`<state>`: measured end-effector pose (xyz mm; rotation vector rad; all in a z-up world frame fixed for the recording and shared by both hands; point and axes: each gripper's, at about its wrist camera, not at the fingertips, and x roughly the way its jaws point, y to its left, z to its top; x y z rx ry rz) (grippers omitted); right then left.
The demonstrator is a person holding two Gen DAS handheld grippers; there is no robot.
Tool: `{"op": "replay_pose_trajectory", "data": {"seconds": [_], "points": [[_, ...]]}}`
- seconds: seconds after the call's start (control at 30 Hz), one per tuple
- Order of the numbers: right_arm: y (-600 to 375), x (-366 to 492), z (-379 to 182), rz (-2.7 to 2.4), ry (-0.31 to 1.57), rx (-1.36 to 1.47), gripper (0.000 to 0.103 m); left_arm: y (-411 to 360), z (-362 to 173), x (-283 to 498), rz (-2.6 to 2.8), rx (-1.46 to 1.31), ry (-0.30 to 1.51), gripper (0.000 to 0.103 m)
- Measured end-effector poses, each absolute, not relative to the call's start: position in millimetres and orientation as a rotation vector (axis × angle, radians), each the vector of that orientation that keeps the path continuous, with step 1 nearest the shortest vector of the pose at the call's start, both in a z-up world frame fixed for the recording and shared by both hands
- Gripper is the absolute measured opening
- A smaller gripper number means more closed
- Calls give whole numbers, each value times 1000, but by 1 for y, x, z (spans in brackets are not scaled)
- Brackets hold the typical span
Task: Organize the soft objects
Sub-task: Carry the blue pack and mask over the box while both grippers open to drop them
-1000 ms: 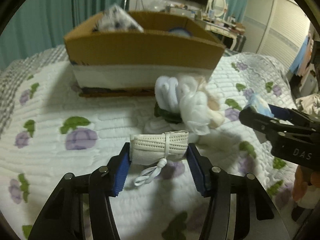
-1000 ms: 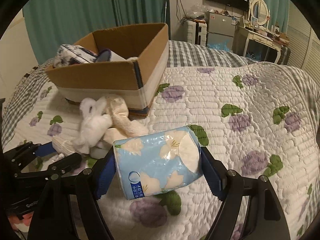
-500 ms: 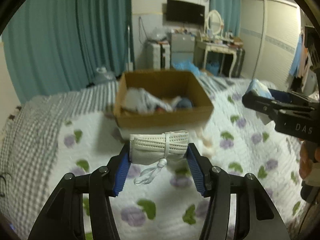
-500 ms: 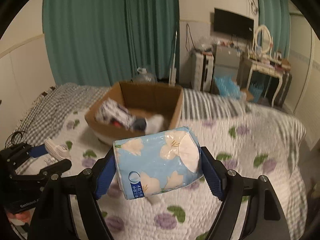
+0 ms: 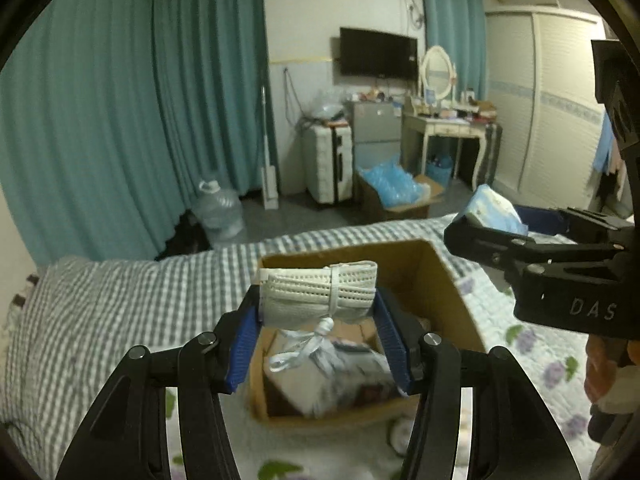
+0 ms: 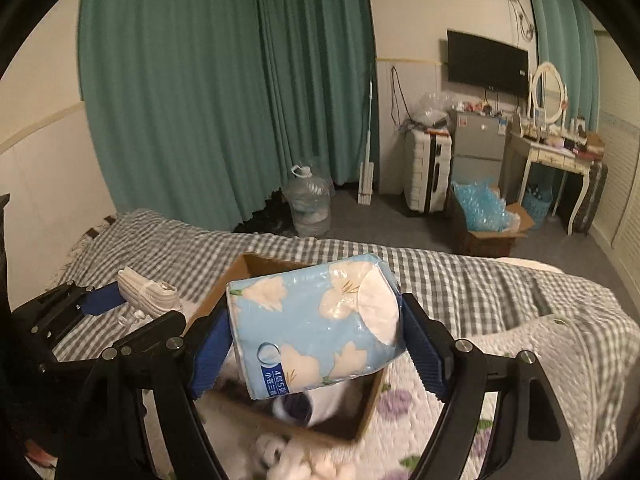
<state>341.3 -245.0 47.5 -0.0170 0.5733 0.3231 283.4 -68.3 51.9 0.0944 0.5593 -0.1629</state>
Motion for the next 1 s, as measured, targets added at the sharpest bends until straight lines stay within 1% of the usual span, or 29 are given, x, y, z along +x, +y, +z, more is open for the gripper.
{"op": "replay_pose_trajectory", "data": {"seconds": [0.2,0.23,0.33,0.37,0.43,0.5,0.53,0.57,0.7,0.83,0.9,1.0], "points": [[-242,402,9,307,630,7,78,-64,18,353,-135,149,607,55],[-241,407,4,309,633,13,79,-62,11,364,-131,153,616,57],[-240,417,-9,309,635,11,81,-55,-3,383,-157,136,642,59],[-241,419,-12,311,632,12,82,-53,-4,381,-164,130,637,66],[-243,419,-14,307,604,13,98,-51,-8,385,-182,123,637,73],[-246,412,-11,287,573,26,100,-51,-8,384,-189,111,640,79],[-248,410,-8,288,572,38,101,-50,-7,382,-185,107,637,86],[-252,408,-5,289,572,52,101,-50,-6,379,-177,107,629,87],[-264,385,21,244,550,35,101,-48,10,358,-149,120,578,87],[-268,345,54,234,525,-11,101,-41,44,324,-145,114,523,88],[-270,319,70,223,505,-40,102,-37,62,305,-145,102,498,92],[-272,281,88,200,495,-83,102,-31,89,270,-147,86,463,93]]}}
